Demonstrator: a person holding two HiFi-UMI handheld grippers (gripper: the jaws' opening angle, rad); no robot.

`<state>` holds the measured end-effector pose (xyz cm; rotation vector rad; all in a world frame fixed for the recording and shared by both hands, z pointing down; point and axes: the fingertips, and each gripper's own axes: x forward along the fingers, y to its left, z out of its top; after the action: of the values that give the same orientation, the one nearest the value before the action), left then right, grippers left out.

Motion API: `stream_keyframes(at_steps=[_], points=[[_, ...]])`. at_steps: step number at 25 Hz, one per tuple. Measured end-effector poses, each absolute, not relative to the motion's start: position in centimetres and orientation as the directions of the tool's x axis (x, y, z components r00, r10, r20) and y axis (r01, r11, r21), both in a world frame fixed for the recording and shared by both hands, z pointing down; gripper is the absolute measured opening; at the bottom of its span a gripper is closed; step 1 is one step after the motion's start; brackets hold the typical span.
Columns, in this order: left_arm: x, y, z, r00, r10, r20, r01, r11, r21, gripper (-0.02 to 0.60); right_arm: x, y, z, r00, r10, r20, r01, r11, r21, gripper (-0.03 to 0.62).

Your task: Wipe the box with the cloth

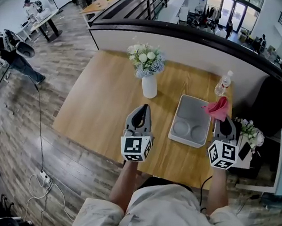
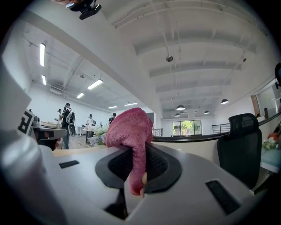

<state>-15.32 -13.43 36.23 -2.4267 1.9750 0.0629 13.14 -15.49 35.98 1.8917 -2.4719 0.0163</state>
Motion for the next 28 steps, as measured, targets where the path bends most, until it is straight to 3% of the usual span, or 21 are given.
stream_keyframes(at_steps=[28], points=[[-13.5, -22.6, 40.4, 0.325, -0.946, 0.005, -0.946, -0.325, -0.007, 0.009, 11.4, -21.9, 40.0, -0.229, -0.965, 0.125, -0.972, 0.234, 0.027, 0.063]])
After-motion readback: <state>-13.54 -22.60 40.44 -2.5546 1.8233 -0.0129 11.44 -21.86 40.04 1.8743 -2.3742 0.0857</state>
